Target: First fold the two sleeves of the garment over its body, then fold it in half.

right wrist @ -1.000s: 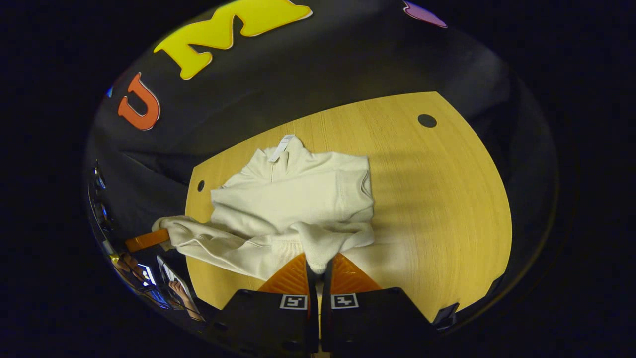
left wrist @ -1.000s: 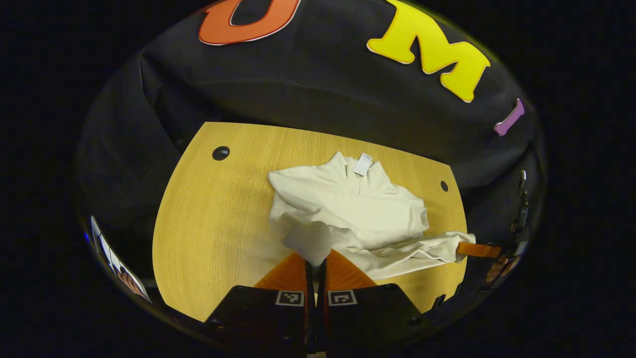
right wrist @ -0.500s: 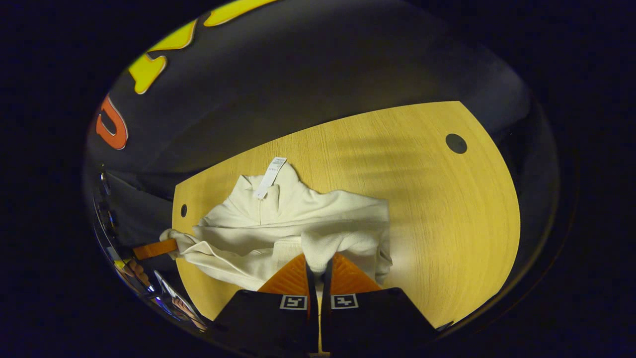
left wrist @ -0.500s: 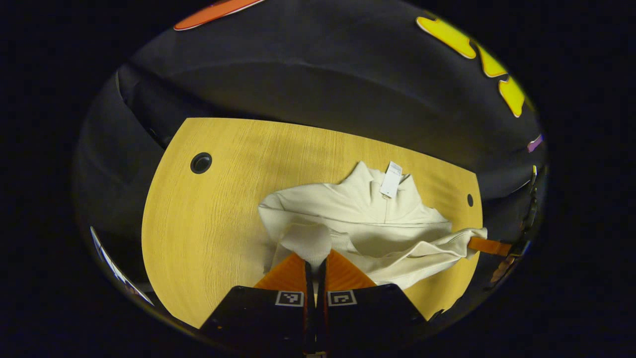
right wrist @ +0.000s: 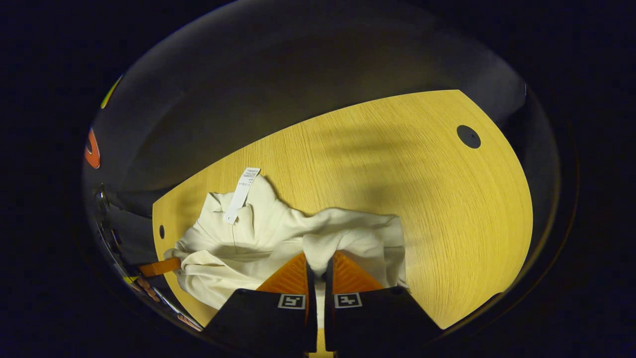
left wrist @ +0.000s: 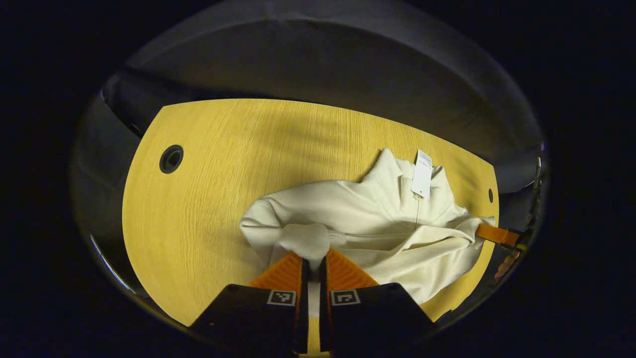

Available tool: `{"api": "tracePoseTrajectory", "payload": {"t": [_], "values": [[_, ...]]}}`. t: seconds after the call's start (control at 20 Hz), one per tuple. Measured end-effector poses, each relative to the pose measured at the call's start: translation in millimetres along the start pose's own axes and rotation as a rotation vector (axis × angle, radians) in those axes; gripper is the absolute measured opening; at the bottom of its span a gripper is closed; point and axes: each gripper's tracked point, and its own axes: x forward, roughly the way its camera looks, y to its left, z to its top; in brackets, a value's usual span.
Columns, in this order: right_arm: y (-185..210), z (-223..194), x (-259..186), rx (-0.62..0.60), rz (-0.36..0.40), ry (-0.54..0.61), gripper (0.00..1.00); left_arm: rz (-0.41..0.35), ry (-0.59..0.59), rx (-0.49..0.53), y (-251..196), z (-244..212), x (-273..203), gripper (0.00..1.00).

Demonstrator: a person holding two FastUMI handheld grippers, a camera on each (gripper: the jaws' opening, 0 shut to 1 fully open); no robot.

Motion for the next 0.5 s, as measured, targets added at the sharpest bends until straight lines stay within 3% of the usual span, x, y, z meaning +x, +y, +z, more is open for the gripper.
{"api": "tracePoseTrajectory", "payload": {"t": [0.15, 0.2, 0.25, 0.3, 0.35, 0.4, 0.5], "values": [[-0.4, 7.5, 0.5, -0.005, -0.008, -0.053, 0.1, -0.032, 0.006, 0.024, -4.9, -0.5, 3.9, 0.15], [-1.6, 10.6, 1.0, -0.01, -0.014, -0.079, 0.13, -0.036, 0.007, 0.026, -4.2, -0.5, 3.7, 0.09], [1.1, 12.4, 0.6, -0.007, -0.009, -0.09, 0.21, -0.04, 0.004, 0.023, -4.6, 0.1, 5.7, 0.22], [0.0, 15.8, -3.4, -0.011, -0.014, -0.113, 0.21, -0.035, 0.008, 0.021, -4.6, -0.2, 5.6, 0.25], [-0.4, 20.2, -5.7, -0.013, -0.012, -0.13, 0.34, -0.023, 0.004, 0.022, -2.9, -0.3, 6.1, 0.34], [0.0, 22.5, -10.6, -0.009, -0.01, -0.144, 0.34, -0.011, -0.006, 0.023, -3.3, 1.1, 5.7, 0.34], [-0.3, 31.4, -22.1, -0.008, -0.001, -0.184, 0.43, 0.012, -0.02, 0.034, -5.4, 4.3, 3.7, 0.57]]}}
